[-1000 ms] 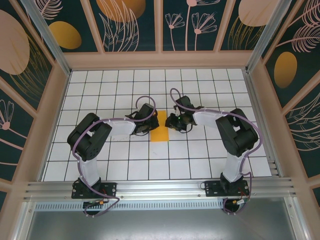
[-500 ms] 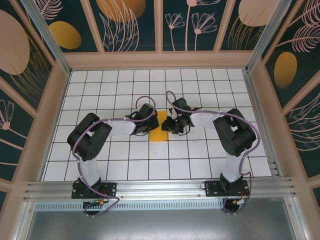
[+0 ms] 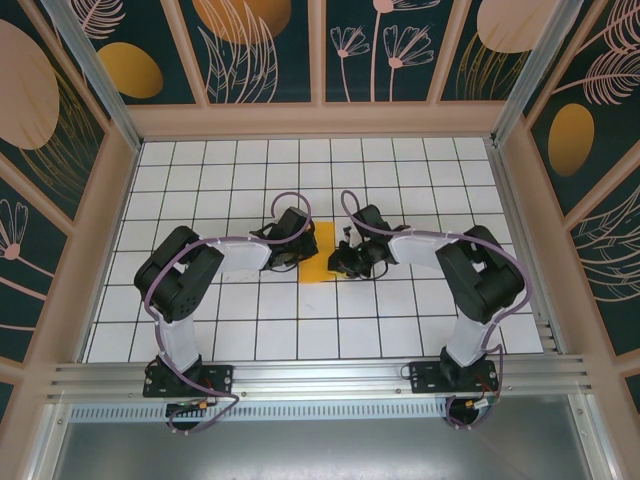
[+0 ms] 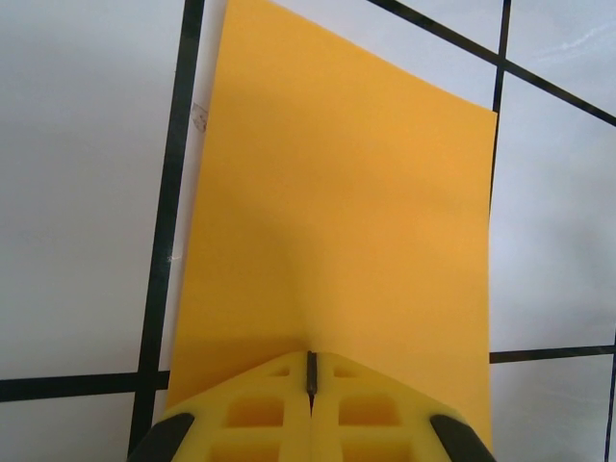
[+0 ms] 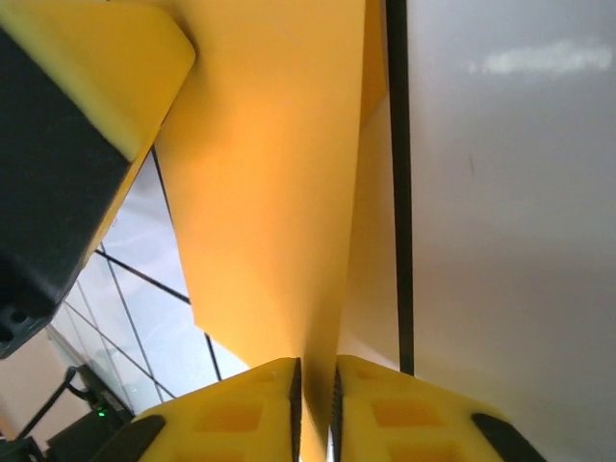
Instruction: Fold a paper plane with a square sheet of paper (pick it up from the middle)
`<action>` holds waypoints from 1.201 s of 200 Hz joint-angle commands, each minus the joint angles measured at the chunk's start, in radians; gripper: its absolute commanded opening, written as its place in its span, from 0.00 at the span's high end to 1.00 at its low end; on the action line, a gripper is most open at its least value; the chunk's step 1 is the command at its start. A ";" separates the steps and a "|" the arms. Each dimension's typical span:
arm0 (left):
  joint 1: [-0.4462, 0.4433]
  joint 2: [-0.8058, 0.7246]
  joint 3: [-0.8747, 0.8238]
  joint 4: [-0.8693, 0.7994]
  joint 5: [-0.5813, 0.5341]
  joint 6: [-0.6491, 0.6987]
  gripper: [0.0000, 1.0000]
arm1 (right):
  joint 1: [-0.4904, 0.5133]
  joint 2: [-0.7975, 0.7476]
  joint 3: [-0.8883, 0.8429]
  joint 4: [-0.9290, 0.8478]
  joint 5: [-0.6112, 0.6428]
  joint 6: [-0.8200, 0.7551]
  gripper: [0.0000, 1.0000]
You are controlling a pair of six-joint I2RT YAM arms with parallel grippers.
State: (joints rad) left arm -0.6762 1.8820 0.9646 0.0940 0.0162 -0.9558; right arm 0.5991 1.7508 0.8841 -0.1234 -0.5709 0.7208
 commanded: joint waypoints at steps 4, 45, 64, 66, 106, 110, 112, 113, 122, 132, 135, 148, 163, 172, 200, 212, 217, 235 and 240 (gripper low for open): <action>0.001 0.023 -0.037 -0.107 -0.021 -0.001 1.00 | -0.004 -0.061 -0.039 0.039 -0.025 0.063 0.89; 0.017 -0.047 -0.024 -0.061 0.013 0.065 1.00 | -0.028 -0.077 -0.024 -0.001 -0.003 0.069 1.00; 0.049 -0.082 -0.020 -0.031 0.029 0.097 1.00 | -0.040 -0.065 0.002 -0.051 0.000 0.046 1.00; 0.054 -0.085 -0.021 -0.028 0.030 0.099 1.00 | -0.041 -0.063 0.005 -0.056 0.000 0.044 1.00; 0.103 -0.043 -0.015 0.040 0.128 0.121 1.00 | -0.044 -0.036 0.035 -0.119 0.003 0.009 1.00; 0.103 -0.033 -0.011 0.042 0.138 0.123 1.00 | -0.043 -0.036 0.037 -0.119 0.003 0.009 1.00; 0.104 -0.028 -0.009 0.042 0.141 0.122 1.00 | -0.044 -0.035 0.037 -0.118 0.002 0.008 1.00; 0.104 -0.026 -0.009 0.042 0.141 0.122 1.00 | -0.044 -0.035 0.038 -0.118 0.002 0.009 1.00; 0.103 -0.012 -0.006 0.042 0.147 0.122 1.00 | -0.044 -0.032 0.042 -0.114 -0.001 0.010 1.00; 0.103 0.002 -0.006 0.040 0.148 0.122 1.00 | -0.044 -0.026 0.051 -0.115 -0.004 0.010 1.00; 0.103 0.004 -0.007 0.039 0.148 0.124 1.00 | -0.044 -0.025 0.054 -0.114 -0.004 0.010 1.00; 0.103 0.017 -0.007 0.035 0.153 0.125 1.00 | -0.044 -0.015 0.066 -0.114 -0.009 0.012 1.00; 0.103 0.030 -0.003 0.017 0.150 0.129 1.00 | -0.044 -0.005 0.082 -0.111 -0.014 0.018 1.00; 0.105 0.036 -0.004 0.012 0.148 0.127 1.00 | -0.043 0.001 0.095 -0.108 -0.019 0.021 1.00; 0.103 0.044 -0.007 0.006 0.152 0.125 1.00 | -0.035 0.028 0.138 -0.085 -0.035 0.032 0.99; 0.103 0.046 -0.007 0.006 0.152 0.127 1.00 | -0.025 0.047 0.155 -0.080 -0.038 0.032 0.99; 0.104 0.046 -0.005 0.004 0.151 0.127 1.00 | -0.023 0.055 0.161 -0.077 -0.043 0.031 0.99; 0.104 0.043 -0.004 0.001 0.148 0.129 1.00 | -0.014 0.078 0.168 -0.047 -0.059 0.037 0.99; 0.103 0.043 -0.004 0.001 0.148 0.130 1.00 | -0.012 0.082 0.170 -0.033 -0.062 0.040 0.99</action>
State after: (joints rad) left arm -0.5694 1.8862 0.9565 0.1307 0.1532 -0.8471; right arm 0.5697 1.7962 1.0275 -0.2012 -0.5941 0.7433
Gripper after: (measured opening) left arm 0.065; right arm 0.058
